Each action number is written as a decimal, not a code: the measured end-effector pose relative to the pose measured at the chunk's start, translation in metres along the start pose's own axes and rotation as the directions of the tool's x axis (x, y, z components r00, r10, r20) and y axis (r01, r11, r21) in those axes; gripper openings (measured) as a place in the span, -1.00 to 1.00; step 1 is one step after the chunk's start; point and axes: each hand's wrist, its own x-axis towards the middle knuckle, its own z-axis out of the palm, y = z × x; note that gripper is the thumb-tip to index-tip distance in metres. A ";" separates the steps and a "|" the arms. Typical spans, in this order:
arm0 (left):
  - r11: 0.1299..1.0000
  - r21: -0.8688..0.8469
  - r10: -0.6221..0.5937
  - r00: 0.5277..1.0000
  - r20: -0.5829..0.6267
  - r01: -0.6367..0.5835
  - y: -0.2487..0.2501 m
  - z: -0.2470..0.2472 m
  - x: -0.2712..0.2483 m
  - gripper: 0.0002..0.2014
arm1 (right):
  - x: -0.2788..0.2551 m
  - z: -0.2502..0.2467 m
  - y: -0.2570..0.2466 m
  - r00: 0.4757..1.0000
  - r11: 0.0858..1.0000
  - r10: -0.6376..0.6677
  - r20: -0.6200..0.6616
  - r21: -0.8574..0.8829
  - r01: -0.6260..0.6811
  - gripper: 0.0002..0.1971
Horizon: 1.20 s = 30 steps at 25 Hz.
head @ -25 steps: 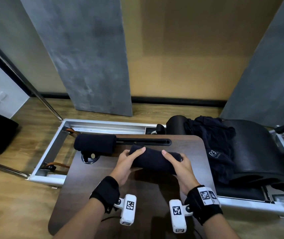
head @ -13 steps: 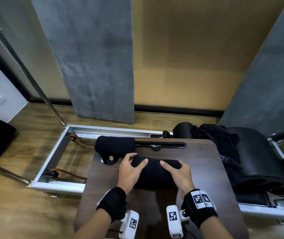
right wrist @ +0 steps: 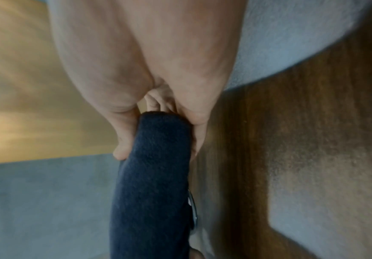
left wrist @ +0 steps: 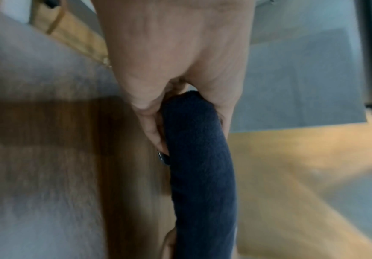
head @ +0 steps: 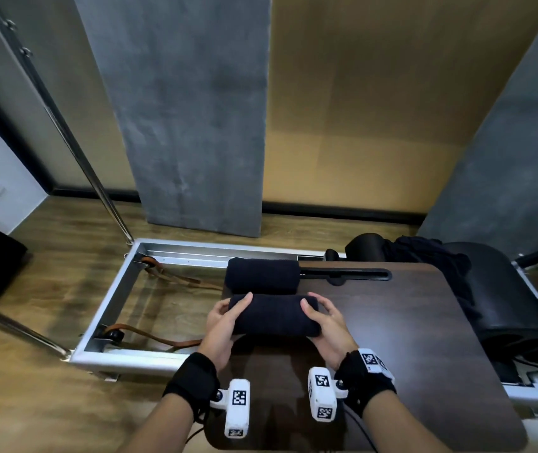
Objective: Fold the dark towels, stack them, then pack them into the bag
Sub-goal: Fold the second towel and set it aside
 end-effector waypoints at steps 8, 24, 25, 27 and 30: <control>0.843 0.512 0.263 0.956 -0.129 -0.162 0.005 -0.007 0.028 -0.46 | 0.015 0.020 0.023 0.949 0.853 -0.270 -0.161 -0.498 0.158 -0.62; 0.839 0.474 0.366 0.922 -0.125 -0.268 0.004 -0.024 0.022 -0.64 | 0.028 0.031 0.041 0.850 0.574 -0.466 -0.245 -0.815 0.079 -0.63; 0.835 0.481 0.365 0.923 -0.125 -0.265 0.003 -0.023 0.021 -0.59 | 0.026 0.030 0.040 0.861 0.558 -0.456 -0.227 -0.826 0.077 -0.62; 0.839 0.488 0.350 0.926 -0.144 -0.241 0.000 -0.019 0.018 -0.58 | 0.025 0.028 0.038 0.885 0.530 -0.428 -0.184 -0.844 0.081 -0.59; 0.780 0.586 0.335 0.937 -0.093 -0.221 -0.002 -0.014 0.012 -0.54 | 0.022 0.025 0.031 0.930 0.490 -0.351 -0.109 -0.868 0.083 -0.58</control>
